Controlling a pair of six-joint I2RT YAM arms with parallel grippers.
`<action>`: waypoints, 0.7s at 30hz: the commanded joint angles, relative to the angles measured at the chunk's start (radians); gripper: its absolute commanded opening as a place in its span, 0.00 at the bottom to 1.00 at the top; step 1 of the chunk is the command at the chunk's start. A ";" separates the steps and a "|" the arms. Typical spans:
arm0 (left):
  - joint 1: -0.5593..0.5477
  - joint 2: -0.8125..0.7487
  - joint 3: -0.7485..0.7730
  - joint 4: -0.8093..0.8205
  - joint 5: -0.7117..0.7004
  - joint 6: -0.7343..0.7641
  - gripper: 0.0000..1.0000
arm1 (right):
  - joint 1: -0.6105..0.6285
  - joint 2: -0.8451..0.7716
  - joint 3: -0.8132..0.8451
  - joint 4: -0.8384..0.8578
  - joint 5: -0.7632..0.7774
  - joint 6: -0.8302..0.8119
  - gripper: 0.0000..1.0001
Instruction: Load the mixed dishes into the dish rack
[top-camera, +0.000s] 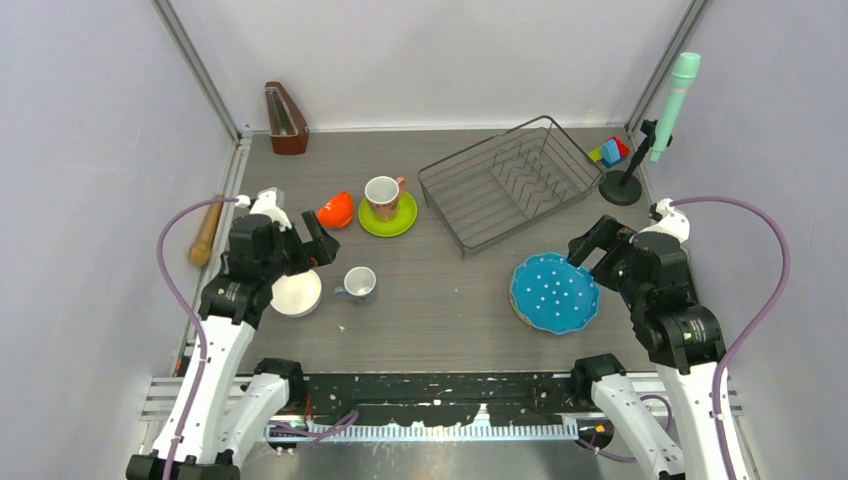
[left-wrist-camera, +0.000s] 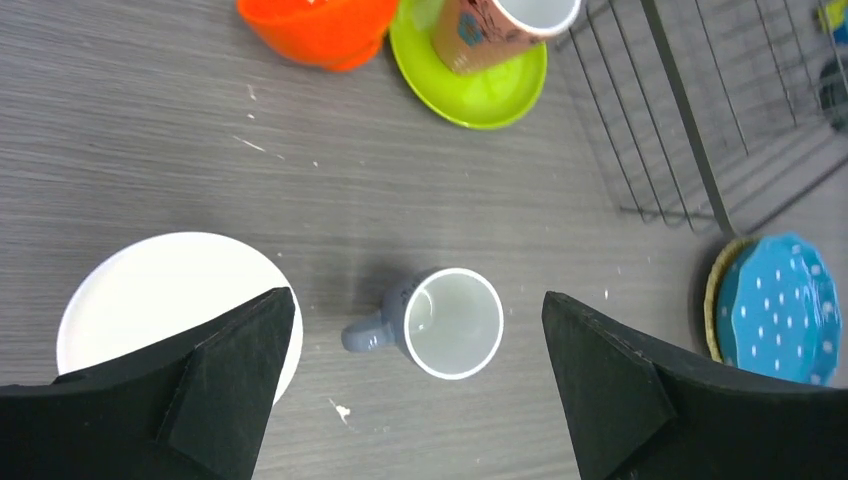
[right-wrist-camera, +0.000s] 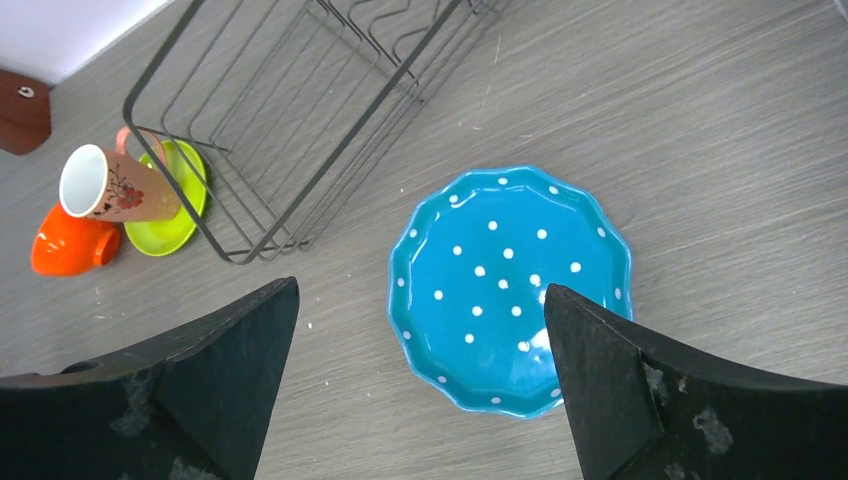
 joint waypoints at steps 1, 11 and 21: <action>-0.001 0.015 0.093 -0.077 0.139 0.093 0.99 | 0.000 0.022 0.005 -0.008 0.021 0.012 1.00; 0.001 0.054 0.123 -0.156 -0.004 0.108 0.99 | 0.000 0.060 0.037 0.003 0.026 0.004 1.00; 0.000 -0.014 0.065 -0.131 -0.127 0.039 0.99 | 0.001 0.043 0.027 0.003 0.034 0.009 1.00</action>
